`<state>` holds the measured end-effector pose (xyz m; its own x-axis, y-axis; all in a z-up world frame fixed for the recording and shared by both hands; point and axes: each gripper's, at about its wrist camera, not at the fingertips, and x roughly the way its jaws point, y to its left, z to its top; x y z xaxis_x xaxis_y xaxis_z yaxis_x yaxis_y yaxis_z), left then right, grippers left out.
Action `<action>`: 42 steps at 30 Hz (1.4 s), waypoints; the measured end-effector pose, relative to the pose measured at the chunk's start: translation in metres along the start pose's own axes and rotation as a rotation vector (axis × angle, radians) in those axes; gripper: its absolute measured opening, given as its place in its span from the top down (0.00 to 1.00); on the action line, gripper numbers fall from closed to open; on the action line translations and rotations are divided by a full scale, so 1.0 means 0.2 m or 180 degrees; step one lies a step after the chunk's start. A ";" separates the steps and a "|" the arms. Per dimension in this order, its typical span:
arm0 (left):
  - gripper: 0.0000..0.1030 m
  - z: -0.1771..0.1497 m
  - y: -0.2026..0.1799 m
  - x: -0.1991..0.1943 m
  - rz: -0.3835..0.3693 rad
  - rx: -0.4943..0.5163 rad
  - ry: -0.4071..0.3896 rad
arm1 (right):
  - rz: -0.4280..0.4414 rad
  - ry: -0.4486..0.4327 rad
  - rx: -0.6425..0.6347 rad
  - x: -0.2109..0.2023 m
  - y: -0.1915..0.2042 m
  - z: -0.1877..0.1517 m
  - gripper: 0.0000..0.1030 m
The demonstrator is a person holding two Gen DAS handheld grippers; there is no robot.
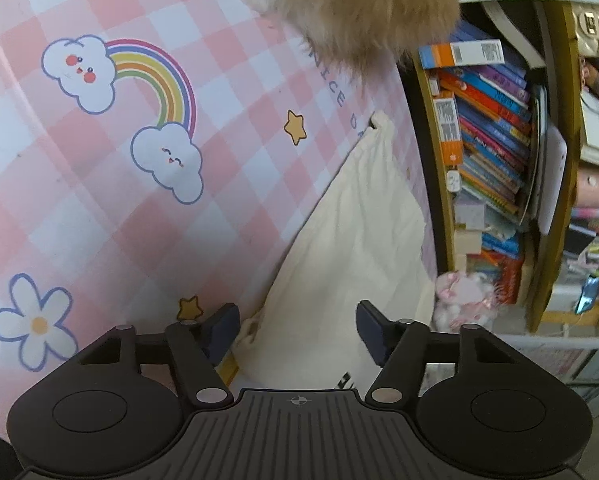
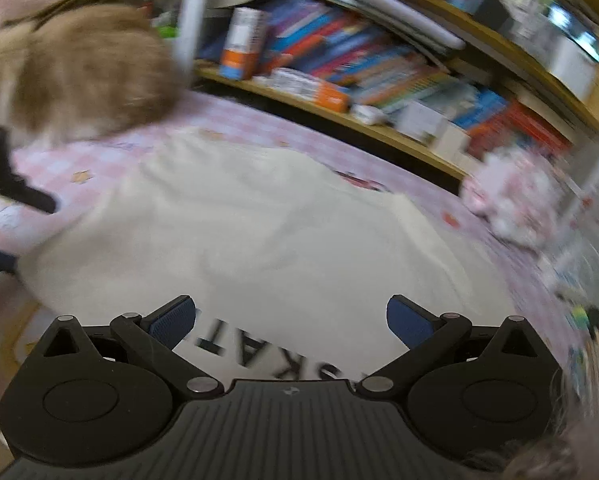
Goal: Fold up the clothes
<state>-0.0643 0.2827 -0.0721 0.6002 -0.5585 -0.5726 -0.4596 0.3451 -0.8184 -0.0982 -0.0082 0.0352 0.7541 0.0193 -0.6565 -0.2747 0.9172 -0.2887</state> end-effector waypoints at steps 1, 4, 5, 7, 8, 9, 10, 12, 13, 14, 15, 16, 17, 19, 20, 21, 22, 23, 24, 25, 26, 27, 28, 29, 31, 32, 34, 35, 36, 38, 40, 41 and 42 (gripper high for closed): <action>0.54 0.00 0.01 0.00 -0.0003 -0.0027 -0.0009 | 0.0068 -0.0012 -0.0092 0.01 0.03 0.02 0.00; 0.69 0.01 0.03 0.02 0.0002 -0.0068 0.0006 | 0.0338 -0.0051 -0.0390 0.02 0.13 0.07 0.00; 0.73 0.02 0.03 0.03 0.0008 -0.0058 0.0034 | 0.0485 -0.0040 -0.0523 0.03 0.17 0.08 0.00; 0.90 0.02 0.01 0.05 -0.0047 -0.0006 0.0093 | 0.0747 0.0006 -0.0786 0.05 0.25 0.11 0.00; 0.91 0.01 -0.01 0.06 -0.0103 0.0036 0.0121 | 0.0863 0.0020 -0.0919 0.06 0.29 0.13 0.01; 0.91 0.01 -0.04 0.06 -0.0174 0.0101 0.0136 | 0.0945 0.0017 -0.1023 0.06 0.33 0.14 0.03; 0.91 0.00 -0.07 0.06 -0.0212 0.0182 0.0147 | 0.1019 0.0020 -0.1122 0.07 0.37 0.15 0.04; 0.90 -0.01 -0.13 0.05 -0.0289 0.0343 0.0170 | 0.1149 -0.0010 -0.1308 0.07 0.43 0.17 0.15; 0.90 -0.02 -0.16 0.05 -0.0322 0.0413 0.0180 | 0.1191 -0.0020 -0.1370 0.08 0.45 0.18 0.25; 0.90 -0.02 -0.17 0.05 -0.0327 0.0420 0.0188 | 0.1234 -0.0030 -0.1431 0.08 0.47 0.19 0.36; 0.90 -0.02 -0.17 0.05 -0.0340 0.0424 0.0194 | 0.1275 -0.0040 -0.1492 0.08 0.50 0.19 0.42; 0.90 -0.03 -0.18 0.05 -0.0355 0.0428 0.0200 | 0.1296 -0.0017 -0.1512 0.08 0.51 0.20 0.50; 0.90 -0.03 -0.18 0.05 -0.0376 0.0438 0.0204 | 0.1316 0.0006 -0.1533 0.09 0.52 0.21 0.56; 0.89 -0.04 -0.18 0.04 -0.0397 0.0454 0.0196 | 0.1356 0.0052 -0.1574 0.11 0.55 0.22 0.66; 0.87 -0.03 -0.18 0.02 -0.0402 0.0447 0.0184 | 0.1348 0.0093 -0.1562 0.12 0.56 0.22 0.76; 0.82 -0.02 -0.17 0.00 -0.0412 0.0433 0.0144 | 0.1340 0.0134 -0.1548 0.13 0.56 0.22 0.82; 0.71 -0.01 -0.16 -0.02 -0.0420 0.0421 0.0100 | 0.1336 0.0155 -0.1498 0.13 0.54 0.23 0.91; 0.62 0.00 -0.14 -0.04 -0.0413 0.0421 0.0026 | 0.1333 0.0177 -0.1448 0.14 0.52 0.23 0.94; 0.42 0.01 -0.13 -0.06 -0.0390 0.0421 -0.0041 | 0.1330 0.0198 -0.1398 0.14 0.51 0.24 0.94; 0.33 0.03 -0.10 -0.08 -0.0378 0.0402 -0.0074 | 0.1321 0.0205 -0.1323 0.15 0.48 0.25 0.94; 0.32 0.04 -0.08 -0.07 -0.0388 0.0338 -0.0047 | 0.1312 0.0212 -0.1234 0.15 0.45 0.26 0.94; 0.31 0.05 -0.05 -0.07 -0.0403 0.0270 -0.0010 | 0.1326 0.0220 -0.1149 0.14 0.43 0.27 0.94; 0.26 0.05 -0.03 -0.05 -0.0446 0.0182 0.0074 | 0.1339 0.0228 -0.1065 0.14 0.40 0.28 0.94; 0.25 0.06 -0.01 -0.02 -0.0494 0.0096 0.0158 | 0.1353 0.0235 -0.0981 0.13 0.38 0.30 0.94; 0.24 0.06 0.01 0.05 -0.0626 -0.0046 0.0324 | 0.1396 0.0232 -0.0899 0.12 0.35 0.31 0.94; 0.23 0.05 0.02 0.08 -0.0663 -0.0111 0.0396 | 0.1430 0.0222 -0.0875 0.10 0.34 0.33 0.94; 0.23 0.05 0.03 0.15 -0.0739 -0.0236 0.0533 | 0.1515 0.0213 -0.0813 0.09 0.33 0.35 0.94; 0.23 0.04 0.03 0.17 -0.0780 -0.0270 0.0562 | 0.1575 0.0223 -0.0770 0.07 0.32 0.35 0.94; 0.23 0.04 0.03 0.20 -0.0822 -0.0303 0.0590 | 0.1631 0.0239 -0.0730 0.05 0.32 0.34 0.94; 0.23 0.04 0.03 0.21 -0.0876 -0.0348 0.0610 | 0.1729 0.0316 -0.0729 0.04 0.34 0.34 0.87; 0.22 0.04 0.04 0.21 -0.0943 -0.0382 0.0609 | 0.1655 0.0330 -0.0763 0.03 0.34 0.33 0.44; 0.22 0.04 0.04 0.21 -0.0975 -0.0399 0.0608 | 0.1588 0.0311 -0.0776 0.02 0.34 0.32 0.28; 0.22 0.04 0.05 0.20 -0.0998 -0.0414 0.0604 | 0.1560 0.0254 -0.0779 0.00 0.33 0.32 0.28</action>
<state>-0.0384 0.2697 -0.1038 0.5985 -0.7555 -0.2664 -0.3597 0.0437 -0.9320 -0.0784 0.0775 0.0604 0.4583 0.3817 -0.8027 -0.7199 0.6891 -0.0834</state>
